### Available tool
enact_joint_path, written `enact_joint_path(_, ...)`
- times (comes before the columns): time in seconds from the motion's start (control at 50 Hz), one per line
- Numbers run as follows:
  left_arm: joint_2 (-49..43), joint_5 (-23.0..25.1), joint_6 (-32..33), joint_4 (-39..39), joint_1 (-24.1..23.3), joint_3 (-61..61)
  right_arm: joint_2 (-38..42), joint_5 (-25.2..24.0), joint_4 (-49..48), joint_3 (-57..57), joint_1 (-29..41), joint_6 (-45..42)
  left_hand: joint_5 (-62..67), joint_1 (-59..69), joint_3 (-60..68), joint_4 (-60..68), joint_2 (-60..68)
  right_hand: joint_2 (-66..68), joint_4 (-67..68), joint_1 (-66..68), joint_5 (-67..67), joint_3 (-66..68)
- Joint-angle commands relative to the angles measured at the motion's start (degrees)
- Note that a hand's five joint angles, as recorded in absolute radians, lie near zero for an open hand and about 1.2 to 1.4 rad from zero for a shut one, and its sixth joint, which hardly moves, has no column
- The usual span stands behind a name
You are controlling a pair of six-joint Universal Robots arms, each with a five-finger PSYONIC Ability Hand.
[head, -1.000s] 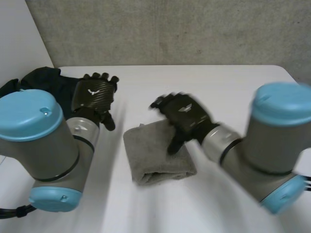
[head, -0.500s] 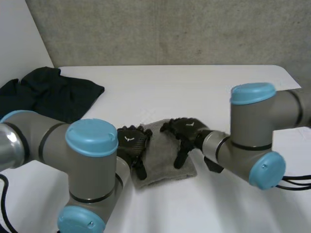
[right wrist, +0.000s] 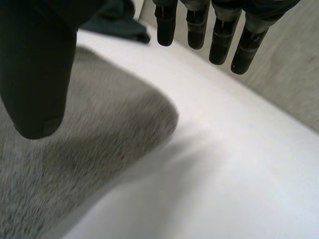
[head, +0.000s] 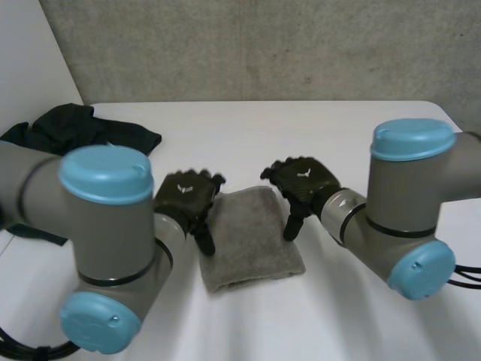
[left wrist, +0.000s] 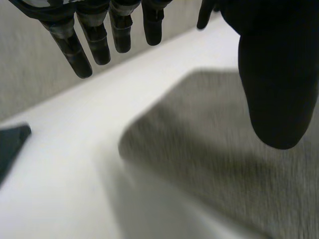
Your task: Fold the laundry.
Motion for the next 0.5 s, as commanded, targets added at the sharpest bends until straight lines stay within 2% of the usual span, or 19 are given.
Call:
enact_joint_path(0.02,7.7,4.8,0.1,0.1,1.3,0.4,-8.9,3.7,-2.5,6.4,-0.6,4.3,-2.4,0.9,-1.8,-1.5,-0.8,-1.9,-3.0,0.8,-3.1,-1.6)
enact_joint_path(0.12,13.3,10.2,0.1,-0.1,4.8,0.4,-12.7,7.1,-2.2,11.6,-4.8,6.4,-2.4,0.9,-1.8,-1.5,-0.8,-1.9,-3.0,0.8,-3.1,-1.6)
enact_joint_path(0.24,16.0,16.5,0.0,-0.4,7.0,-0.2,-13.9,6.0,-2.0,18.4,-6.5,6.5,-2.4,0.9,-1.8,-1.5,-0.8,-1.9,-3.0,0.8,-3.1,-1.6)
enact_joint_path(0.32,16.1,17.4,-0.1,-0.4,7.7,-1.0,-13.8,4.0,-2.6,22.0,-6.4,6.7,-2.4,0.9,-1.8,-1.5,-0.8,-1.9,-3.0,0.8,-3.1,-1.6)
enact_joint_path(0.42,16.0,17.5,-0.2,-0.3,7.7,-2.4,-11.7,-0.8,-6.2,25.0,-6.1,6.8,-2.4,0.9,-1.8,-1.5,-0.8,1.2,0.2,3.9,0.0,1.5)
enact_joint_path(0.5,15.7,17.4,-0.2,-0.1,7.7,-3.2,-8.7,-1.6,-10.5,25.8,-5.4,7.6,-2.4,0.9,-1.8,-1.5,-0.8,1.2,0.2,3.9,0.0,1.5)
